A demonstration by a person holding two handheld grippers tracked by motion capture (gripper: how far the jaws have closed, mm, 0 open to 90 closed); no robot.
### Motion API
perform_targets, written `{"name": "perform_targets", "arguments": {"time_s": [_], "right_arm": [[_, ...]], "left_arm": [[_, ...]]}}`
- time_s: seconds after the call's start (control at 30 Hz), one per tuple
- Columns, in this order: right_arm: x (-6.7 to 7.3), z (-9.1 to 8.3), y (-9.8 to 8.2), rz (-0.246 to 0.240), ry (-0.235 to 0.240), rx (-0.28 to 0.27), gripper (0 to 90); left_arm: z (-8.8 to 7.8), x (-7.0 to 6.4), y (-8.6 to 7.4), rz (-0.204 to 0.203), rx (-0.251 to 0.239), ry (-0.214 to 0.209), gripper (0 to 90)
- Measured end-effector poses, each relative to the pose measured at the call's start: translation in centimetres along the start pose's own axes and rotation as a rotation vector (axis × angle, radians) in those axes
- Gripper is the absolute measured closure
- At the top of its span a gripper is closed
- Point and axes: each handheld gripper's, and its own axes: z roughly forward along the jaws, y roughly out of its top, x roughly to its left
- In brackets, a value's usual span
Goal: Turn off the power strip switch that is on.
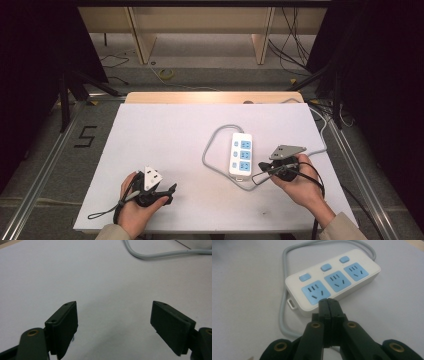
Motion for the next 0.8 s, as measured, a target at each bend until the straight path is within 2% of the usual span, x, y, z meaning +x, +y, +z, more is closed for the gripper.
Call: {"name": "perform_targets", "arguments": {"time_s": [0.8], "right_arm": [[-0.02,0.71,0.95,-0.001,-0.004,0.018,90.0]], "left_arm": [[-0.01,0.00,-0.01,0.007,0.003,0.000,21.8]]}}
